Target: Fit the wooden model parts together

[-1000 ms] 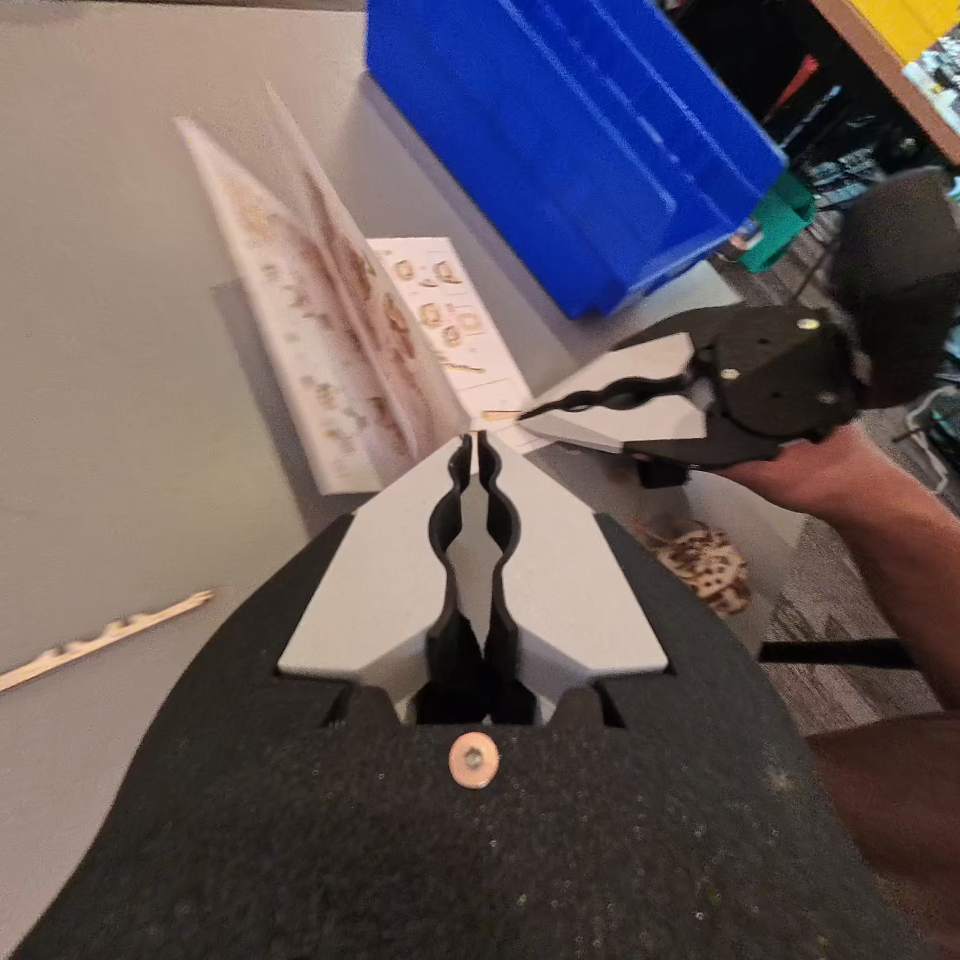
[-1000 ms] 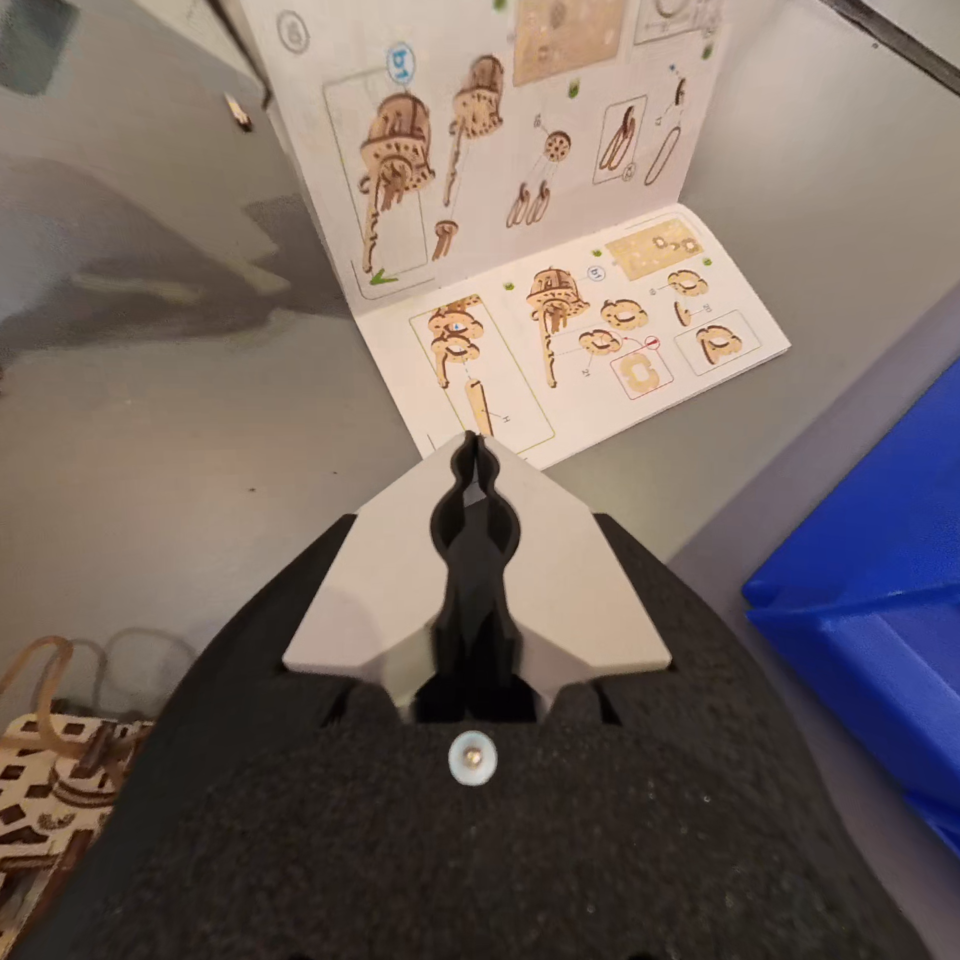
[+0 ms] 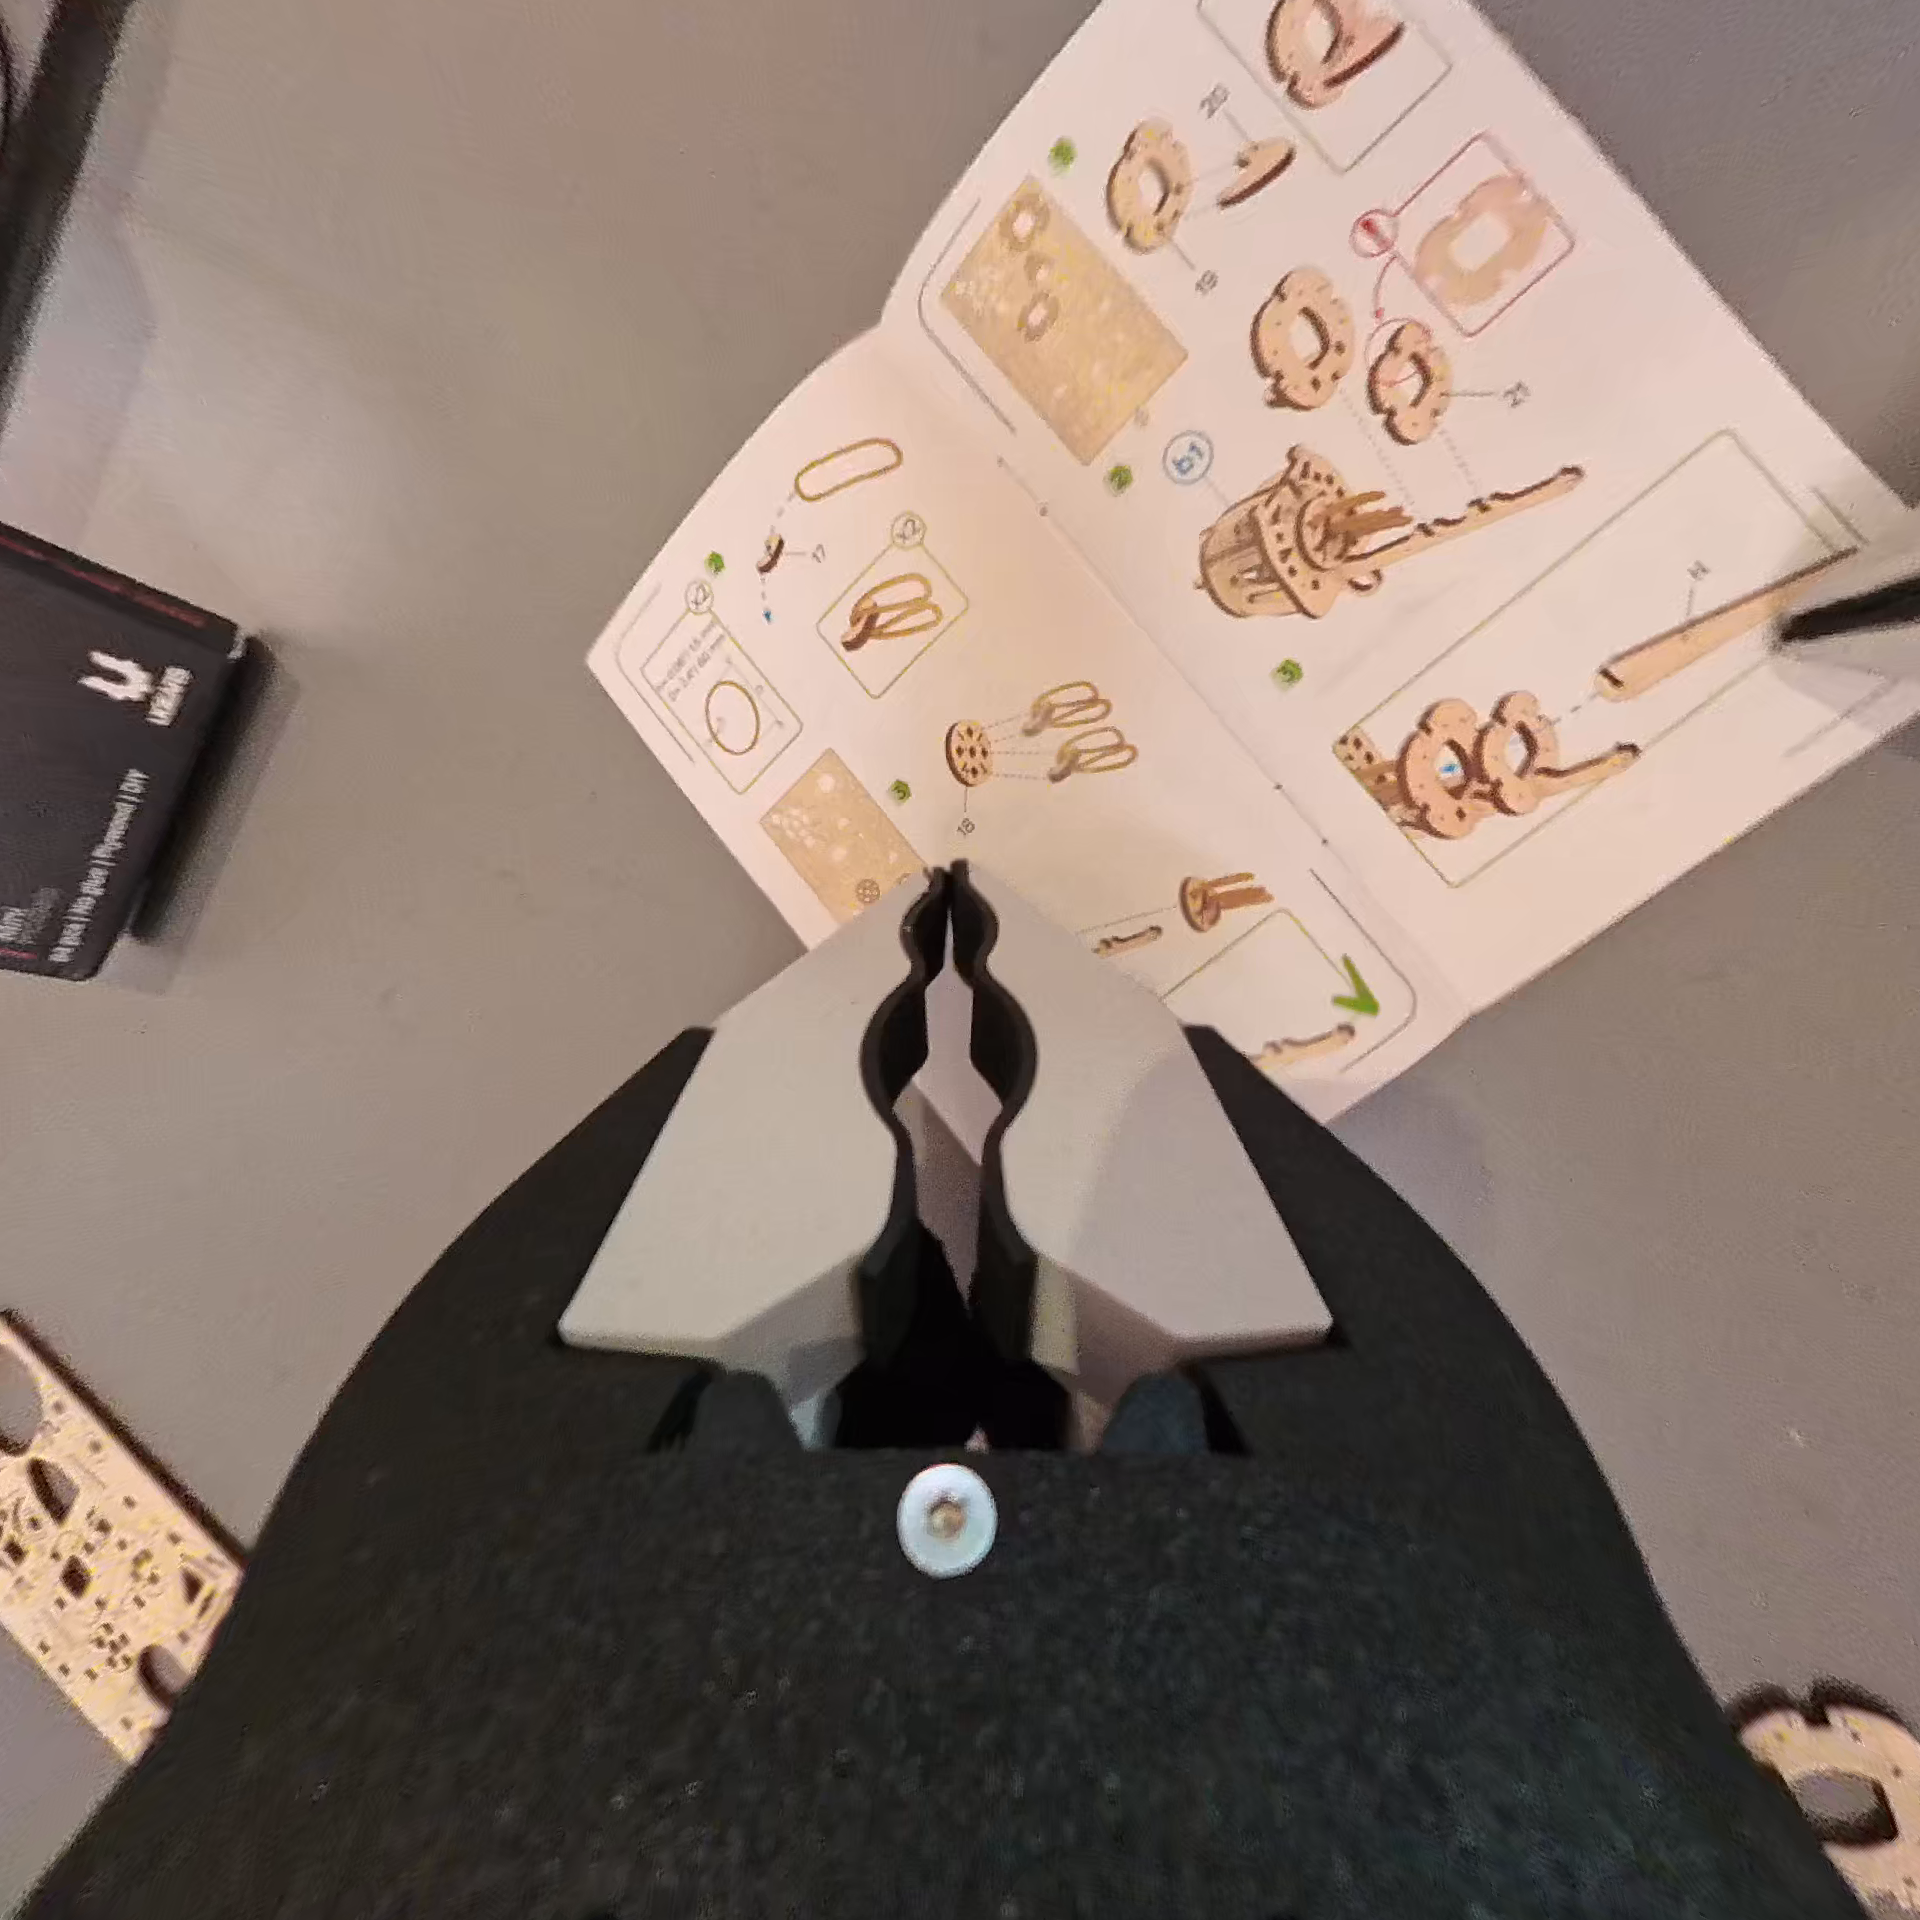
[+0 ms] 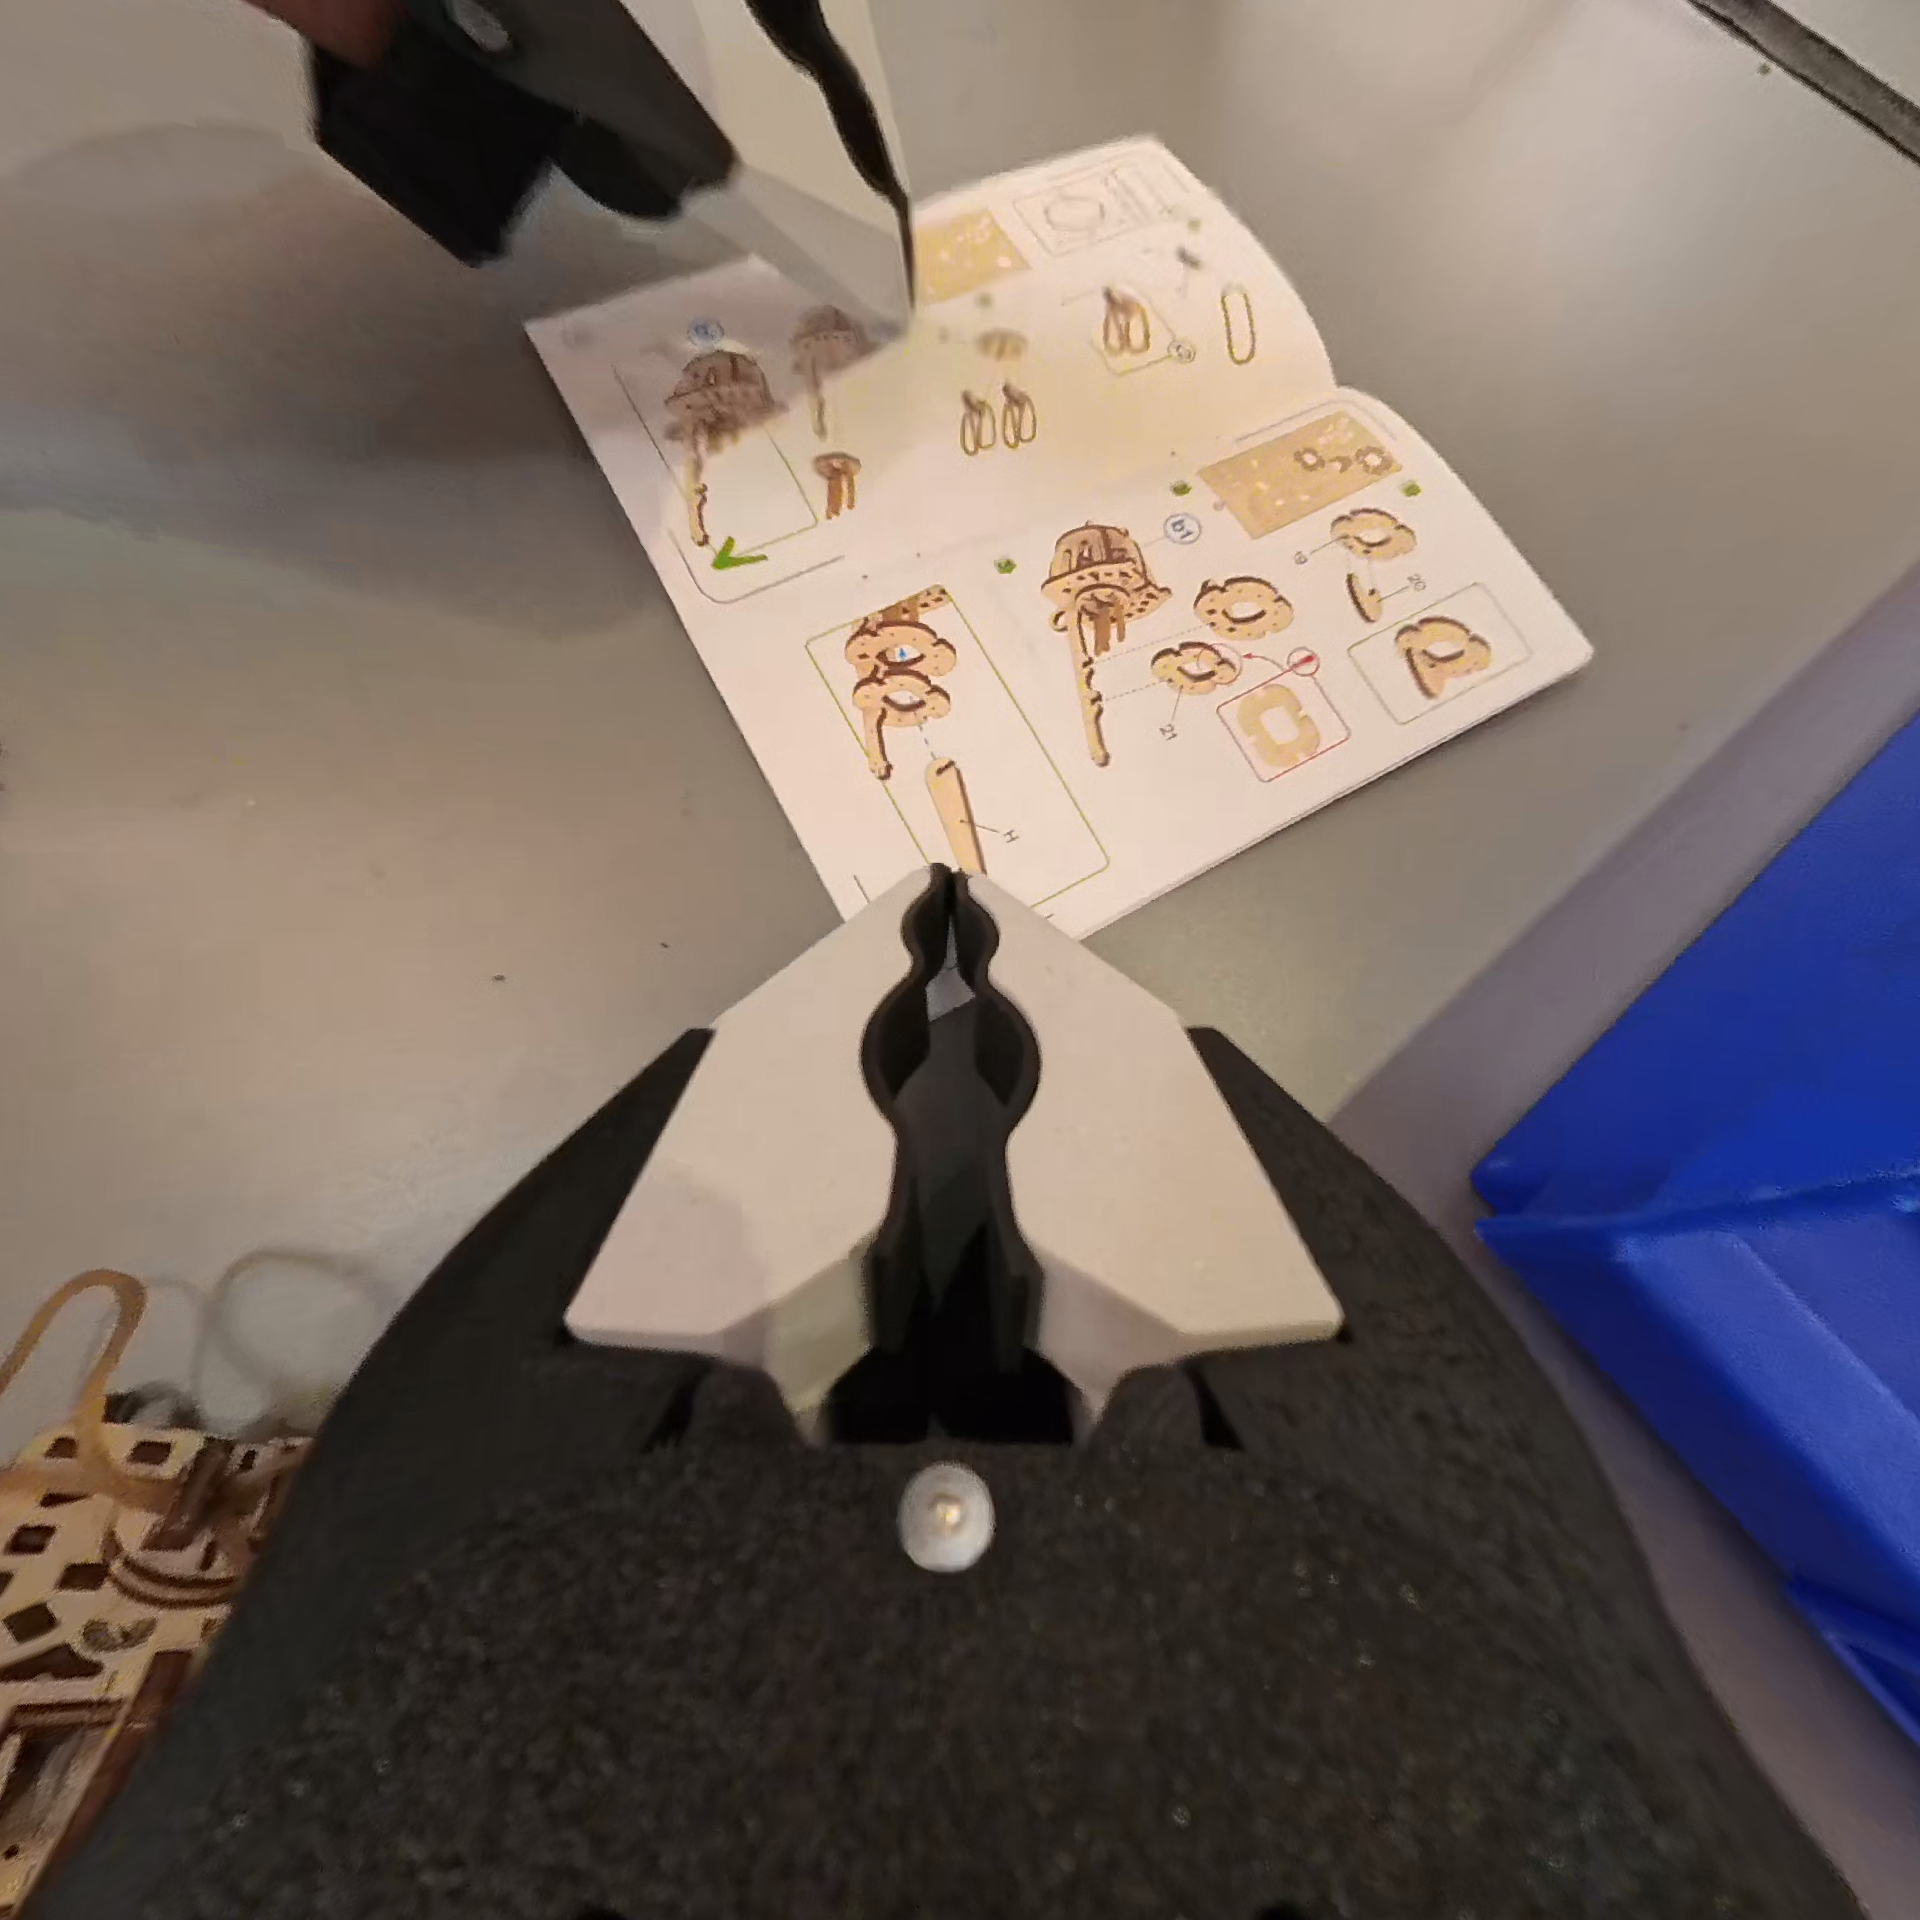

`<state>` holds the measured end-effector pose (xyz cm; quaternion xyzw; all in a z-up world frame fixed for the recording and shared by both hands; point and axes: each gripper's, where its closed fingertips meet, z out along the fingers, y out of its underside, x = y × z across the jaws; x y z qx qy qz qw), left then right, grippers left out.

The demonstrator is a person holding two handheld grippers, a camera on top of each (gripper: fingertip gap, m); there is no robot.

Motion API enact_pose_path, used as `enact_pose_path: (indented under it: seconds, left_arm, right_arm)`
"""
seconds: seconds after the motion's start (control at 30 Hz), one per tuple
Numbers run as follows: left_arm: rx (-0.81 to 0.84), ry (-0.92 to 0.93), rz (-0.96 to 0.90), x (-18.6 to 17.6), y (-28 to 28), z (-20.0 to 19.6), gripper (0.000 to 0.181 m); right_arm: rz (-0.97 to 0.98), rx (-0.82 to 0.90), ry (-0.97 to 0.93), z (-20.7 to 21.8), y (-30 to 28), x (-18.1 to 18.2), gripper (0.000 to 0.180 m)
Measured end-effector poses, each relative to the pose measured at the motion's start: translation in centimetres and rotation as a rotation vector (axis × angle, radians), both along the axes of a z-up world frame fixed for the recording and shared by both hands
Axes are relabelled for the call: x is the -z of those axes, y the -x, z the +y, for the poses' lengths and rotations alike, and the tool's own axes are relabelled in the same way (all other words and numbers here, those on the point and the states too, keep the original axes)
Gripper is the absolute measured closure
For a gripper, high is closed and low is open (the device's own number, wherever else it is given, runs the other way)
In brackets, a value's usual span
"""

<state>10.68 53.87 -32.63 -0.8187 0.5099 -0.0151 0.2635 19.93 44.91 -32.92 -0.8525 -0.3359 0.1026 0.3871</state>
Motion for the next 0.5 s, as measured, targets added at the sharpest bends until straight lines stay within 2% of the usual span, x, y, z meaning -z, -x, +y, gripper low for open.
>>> enact_pose_path:
  seconds: [0.03, 0.1, 0.17, 0.23, 0.33, 0.43, 0.5]
  left_arm:
    - [0.01, -0.025, -0.025, -0.9, -0.1, -0.4, 0.181]
    - [0.043, -0.082, -0.142, -4.0, -0.6, -2.2, 0.169]
    - [0.101, -0.072, -0.271, -6.5, -0.7, -5.8, 0.154]
    - [0.135, 0.007, -0.369, -7.6, 0.3, -10.3, 0.15]
    - [0.133, 0.089, -0.556, -8.5, 2.8, -16.4, 0.143]
    - [0.094, 0.073, -0.645, -9.2, 5.5, -19.8, 0.136]
    - [0.106, 0.015, -0.689, -9.9, 6.6, -20.6, 0.127]
  right_arm:
    - [-0.043, 0.019, -0.005, 0.0, -0.4, -0.3, 0.18]
    - [-0.062, 0.063, -0.064, -0.3, -1.1, -3.1, 0.18]
    - [0.042, 0.092, -0.133, -1.9, -1.2, -7.3, 0.179]
    - [0.158, 0.111, -0.061, -5.6, -1.4, -9.4, 0.16]
    - [0.33, 0.145, 0.105, -11.9, -0.5, -8.3, 0.114]
    - [0.39, 0.199, 0.068, -14.6, -0.1, -5.4, 0.105]
    - [0.383, 0.202, 0.12, -15.3, 0.4, -3.5, 0.104]
